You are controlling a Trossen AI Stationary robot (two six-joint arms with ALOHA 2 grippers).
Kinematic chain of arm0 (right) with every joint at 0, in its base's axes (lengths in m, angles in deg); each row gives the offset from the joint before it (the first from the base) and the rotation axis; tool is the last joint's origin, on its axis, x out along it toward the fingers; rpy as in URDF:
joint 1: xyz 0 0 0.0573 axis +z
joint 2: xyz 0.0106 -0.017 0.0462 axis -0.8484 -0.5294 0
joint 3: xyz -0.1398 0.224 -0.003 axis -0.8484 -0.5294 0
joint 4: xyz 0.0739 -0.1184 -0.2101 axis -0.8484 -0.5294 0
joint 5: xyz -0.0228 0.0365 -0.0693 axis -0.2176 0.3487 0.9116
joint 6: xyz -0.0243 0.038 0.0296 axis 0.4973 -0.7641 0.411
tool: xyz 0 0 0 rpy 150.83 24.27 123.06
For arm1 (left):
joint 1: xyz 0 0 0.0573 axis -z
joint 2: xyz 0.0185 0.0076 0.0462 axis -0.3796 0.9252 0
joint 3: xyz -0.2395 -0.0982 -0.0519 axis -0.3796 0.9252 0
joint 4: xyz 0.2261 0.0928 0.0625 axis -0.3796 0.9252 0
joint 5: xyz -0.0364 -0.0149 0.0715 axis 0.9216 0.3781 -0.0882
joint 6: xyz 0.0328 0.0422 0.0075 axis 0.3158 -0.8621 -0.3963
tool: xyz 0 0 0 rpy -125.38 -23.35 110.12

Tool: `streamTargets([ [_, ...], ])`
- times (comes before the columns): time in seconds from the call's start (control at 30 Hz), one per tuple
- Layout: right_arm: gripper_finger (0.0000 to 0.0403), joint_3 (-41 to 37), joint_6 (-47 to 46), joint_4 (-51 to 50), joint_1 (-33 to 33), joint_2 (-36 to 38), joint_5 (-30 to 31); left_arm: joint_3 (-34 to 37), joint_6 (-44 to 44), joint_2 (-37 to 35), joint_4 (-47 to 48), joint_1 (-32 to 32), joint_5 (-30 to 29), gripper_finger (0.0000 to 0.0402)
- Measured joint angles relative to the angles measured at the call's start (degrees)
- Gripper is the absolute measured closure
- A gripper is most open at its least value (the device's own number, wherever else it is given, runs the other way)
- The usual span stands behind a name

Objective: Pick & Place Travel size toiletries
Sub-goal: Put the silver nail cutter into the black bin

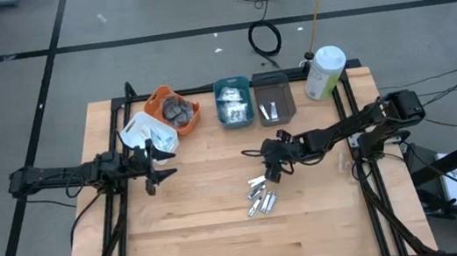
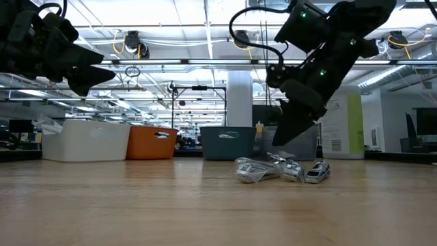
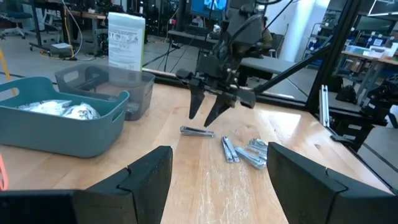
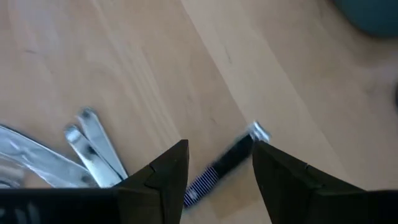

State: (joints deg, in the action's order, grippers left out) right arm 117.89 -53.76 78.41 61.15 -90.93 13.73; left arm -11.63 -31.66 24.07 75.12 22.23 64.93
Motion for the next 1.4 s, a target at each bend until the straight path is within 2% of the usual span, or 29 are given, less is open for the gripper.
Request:
streamTargets([
  [0.17, 0.0236, -0.5, -2.2, -2.6, -0.7, -1.3, 0.2, 0.0, 0.0, 0.0, 0.0, 0.0, 0.0, 0.0146],
  [0.67, 0.0239, -1.6, -2.7, 1.4, -0.9, -5.0, 0.0, 0.0, 0.0, 0.0, 0.2, 0.0, 0.0, 0.0146],
  [0.83, 0.0275, -1.6, -1.4, 1.2, -0.9, -5.0, -1.5, 0.0, 0.0, 0.0, 0.1, 0.0, 0.0, 0.0147],
  [1.1, 0.038, -1.6, 3.6, 2.2, -0.9, -5.0, -4.4, 0.0, 0.0, 0.0, 0.1, 0.0, 0.0, 0.0146],
  [1.2, 0.0385, -1.6, 6.8, 3.1, -1.0, -4.9, -5.7, 0.0, 0.0, 0.0, 0.1, 0.0, 0.0, 0.0146],
  [1.4, 0.037, -1.6, 9.7, 4.0, -0.9, -2.4, -9.5, 0.0, 0.0, 0.0, 0.1, 0.0, 0.0, 0.0146],
])
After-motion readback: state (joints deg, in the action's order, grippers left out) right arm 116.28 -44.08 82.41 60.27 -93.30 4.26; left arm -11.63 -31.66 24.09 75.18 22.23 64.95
